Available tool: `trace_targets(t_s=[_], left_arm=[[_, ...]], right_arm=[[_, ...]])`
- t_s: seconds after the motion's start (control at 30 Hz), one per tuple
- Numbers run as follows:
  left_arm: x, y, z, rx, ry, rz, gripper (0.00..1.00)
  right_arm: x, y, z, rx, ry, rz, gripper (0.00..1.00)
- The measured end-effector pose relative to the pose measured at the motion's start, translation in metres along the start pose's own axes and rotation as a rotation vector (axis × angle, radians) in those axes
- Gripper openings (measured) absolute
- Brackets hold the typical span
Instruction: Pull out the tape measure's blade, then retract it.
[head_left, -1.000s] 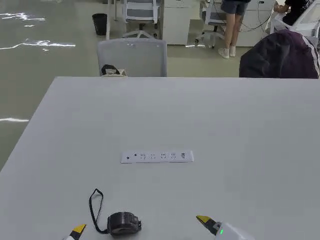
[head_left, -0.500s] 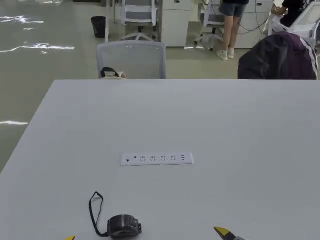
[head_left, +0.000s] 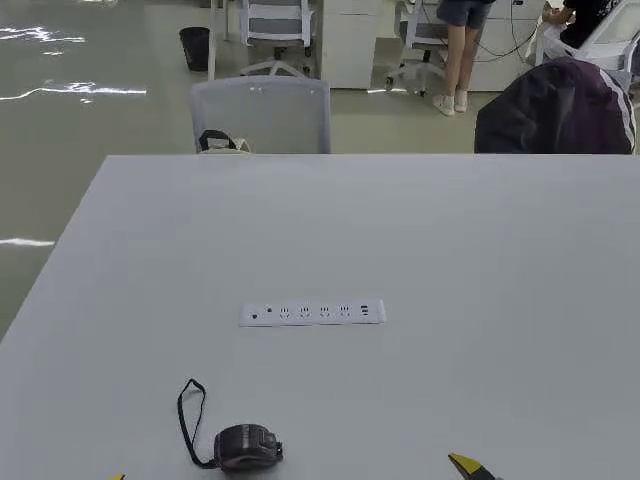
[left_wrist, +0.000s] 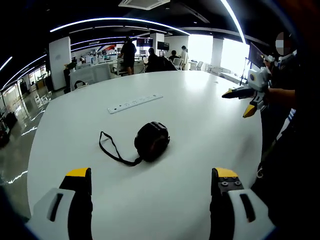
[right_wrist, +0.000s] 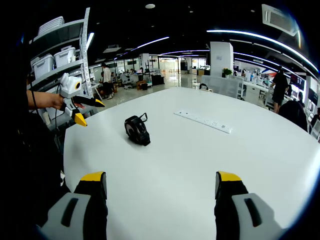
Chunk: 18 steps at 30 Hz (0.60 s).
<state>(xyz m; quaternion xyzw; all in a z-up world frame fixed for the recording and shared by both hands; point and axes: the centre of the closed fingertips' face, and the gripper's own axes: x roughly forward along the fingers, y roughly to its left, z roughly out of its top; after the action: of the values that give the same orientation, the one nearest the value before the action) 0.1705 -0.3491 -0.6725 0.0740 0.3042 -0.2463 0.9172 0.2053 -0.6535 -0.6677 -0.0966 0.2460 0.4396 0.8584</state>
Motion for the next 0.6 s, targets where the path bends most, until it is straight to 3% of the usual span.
trace_targets(t_s=[0.27, 0.6], left_arm=[[0.0046, 0.0084, -0.0012, 0.008, -0.011, 0.012, 0.99], [0.0083, 0.0029, 0.0057, 0.030, -0.020, 0.007, 0.99]], right_arm=[[-0.0073, -0.0030, 0.0029, 0.012, -0.013, -0.019, 0.91], [-0.0096, -0.0055, 0.0072, 0.002, -0.032, -0.032, 0.88]])
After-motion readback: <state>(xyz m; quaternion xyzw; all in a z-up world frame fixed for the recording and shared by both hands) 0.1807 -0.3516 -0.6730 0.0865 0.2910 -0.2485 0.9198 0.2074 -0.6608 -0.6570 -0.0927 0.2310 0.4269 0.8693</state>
